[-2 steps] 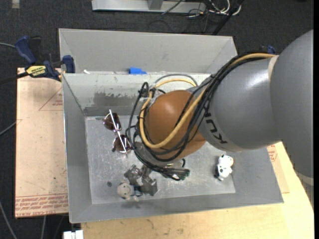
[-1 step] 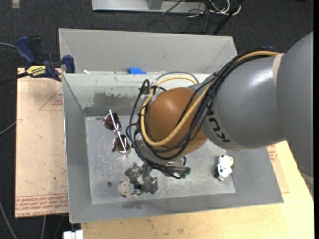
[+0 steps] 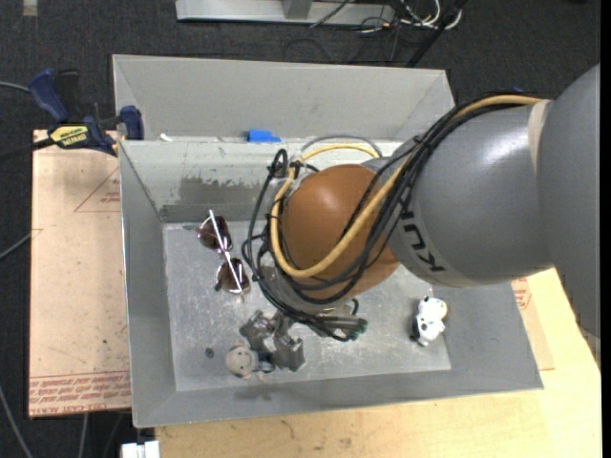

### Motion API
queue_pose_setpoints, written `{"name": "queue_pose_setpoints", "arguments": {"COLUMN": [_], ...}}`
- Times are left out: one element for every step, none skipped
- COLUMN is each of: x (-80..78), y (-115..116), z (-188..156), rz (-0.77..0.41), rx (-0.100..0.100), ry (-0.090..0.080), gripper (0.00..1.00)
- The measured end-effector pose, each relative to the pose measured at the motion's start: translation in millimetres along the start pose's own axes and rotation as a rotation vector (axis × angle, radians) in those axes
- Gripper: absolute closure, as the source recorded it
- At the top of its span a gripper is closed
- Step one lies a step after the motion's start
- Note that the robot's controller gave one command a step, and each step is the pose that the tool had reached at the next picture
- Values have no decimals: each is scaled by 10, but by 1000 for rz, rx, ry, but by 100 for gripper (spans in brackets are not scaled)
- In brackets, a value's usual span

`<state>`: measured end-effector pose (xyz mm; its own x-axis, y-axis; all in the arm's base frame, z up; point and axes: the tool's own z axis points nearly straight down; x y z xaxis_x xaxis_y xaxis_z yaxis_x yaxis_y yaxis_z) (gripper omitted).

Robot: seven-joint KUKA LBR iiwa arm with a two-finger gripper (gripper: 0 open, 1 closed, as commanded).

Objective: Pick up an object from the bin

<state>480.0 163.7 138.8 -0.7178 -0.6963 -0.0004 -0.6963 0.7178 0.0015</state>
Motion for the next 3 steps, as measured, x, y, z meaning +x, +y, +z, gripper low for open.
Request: {"name": "queue_pose_setpoints", "arguments": {"x": [7, -2, -5], "y": [6, 1, -1], "z": [-159, -298, -403], "rz": [1, 1, 1], "rx": [-1, 1, 1], "ry": [2, -1, -3], "gripper": [100, 100, 100]}}
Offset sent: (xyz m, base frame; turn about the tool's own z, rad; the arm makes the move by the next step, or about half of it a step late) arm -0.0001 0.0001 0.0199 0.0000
